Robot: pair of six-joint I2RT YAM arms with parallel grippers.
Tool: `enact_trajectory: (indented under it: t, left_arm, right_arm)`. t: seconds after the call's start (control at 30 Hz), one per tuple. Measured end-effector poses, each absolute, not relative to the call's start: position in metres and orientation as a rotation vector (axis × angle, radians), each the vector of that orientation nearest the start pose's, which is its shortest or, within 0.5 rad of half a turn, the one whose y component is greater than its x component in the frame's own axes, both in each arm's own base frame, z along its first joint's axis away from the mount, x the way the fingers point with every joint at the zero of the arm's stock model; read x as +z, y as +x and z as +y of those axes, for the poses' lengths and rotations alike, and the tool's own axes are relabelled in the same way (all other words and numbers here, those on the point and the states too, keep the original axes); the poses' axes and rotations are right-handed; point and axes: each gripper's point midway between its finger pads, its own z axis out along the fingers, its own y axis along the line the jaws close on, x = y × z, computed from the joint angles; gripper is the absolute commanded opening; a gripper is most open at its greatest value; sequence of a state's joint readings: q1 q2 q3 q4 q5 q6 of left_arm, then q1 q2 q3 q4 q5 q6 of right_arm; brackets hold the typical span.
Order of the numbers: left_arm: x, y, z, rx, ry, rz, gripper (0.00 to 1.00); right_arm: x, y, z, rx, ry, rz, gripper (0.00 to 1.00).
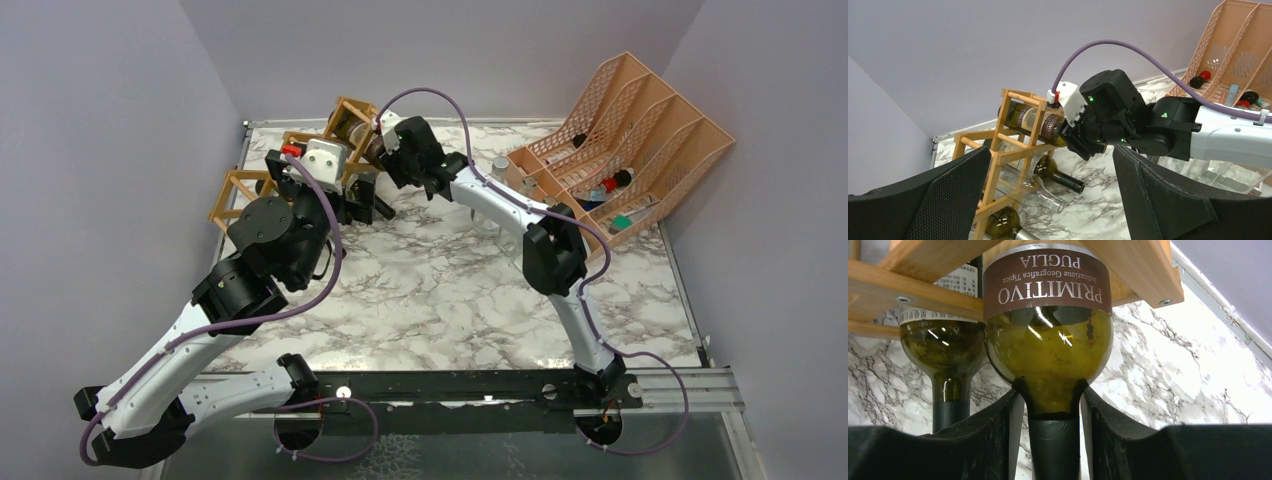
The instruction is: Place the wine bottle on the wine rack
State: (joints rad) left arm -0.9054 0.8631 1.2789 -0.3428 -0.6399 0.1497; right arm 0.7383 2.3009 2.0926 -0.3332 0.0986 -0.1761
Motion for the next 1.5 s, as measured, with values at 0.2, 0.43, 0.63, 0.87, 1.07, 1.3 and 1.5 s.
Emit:
enact_trajectory:
  t: [0.2, 0.43, 0.63, 0.87, 1.07, 1.3, 1.5]
  left_arm:
    - [0.443, 0.247, -0.138, -0.128, 0.277, 1.486, 0.99]
    - [0.446, 0.245, -0.134, -0.136, 0.269, 1.477, 0.99]
    - [0.447, 0.244, -0.134, -0.141, 0.267, 1.474, 0.99]
    - [0.449, 0.241, -0.136, -0.171, 0.27, 1.468, 0.99]
    - [0.455, 0.234, -0.138, -0.232, 0.277, 1.443, 0.99]
    - [0.456, 0.225, -0.135, -0.283, 0.275, 1.424, 0.99]
    - [0.432, 0.226, -0.146, -0.298, 0.316, 1.451, 0.99]
  right_arm:
    - [0.164, 0.493, 0.421, 0.272, -0.87, 1.883, 0.48]
    - [0.173, 0.495, 0.428, 0.313, -0.842, 1.852, 0.55]
    - [0.178, 0.497, 0.432, 0.343, -0.8, 1.842, 0.59]
    - [0.196, 0.49, 0.428, 0.384, -0.739, 1.851, 0.61]
    - [0.262, 0.454, 0.395, 0.427, -0.666, 1.813, 0.61]
    - [0.33, 0.399, 0.332, 0.423, -0.553, 1.756, 0.62]
    - [0.326, 0.365, 0.261, 0.249, -0.452, 1.818, 0.65]
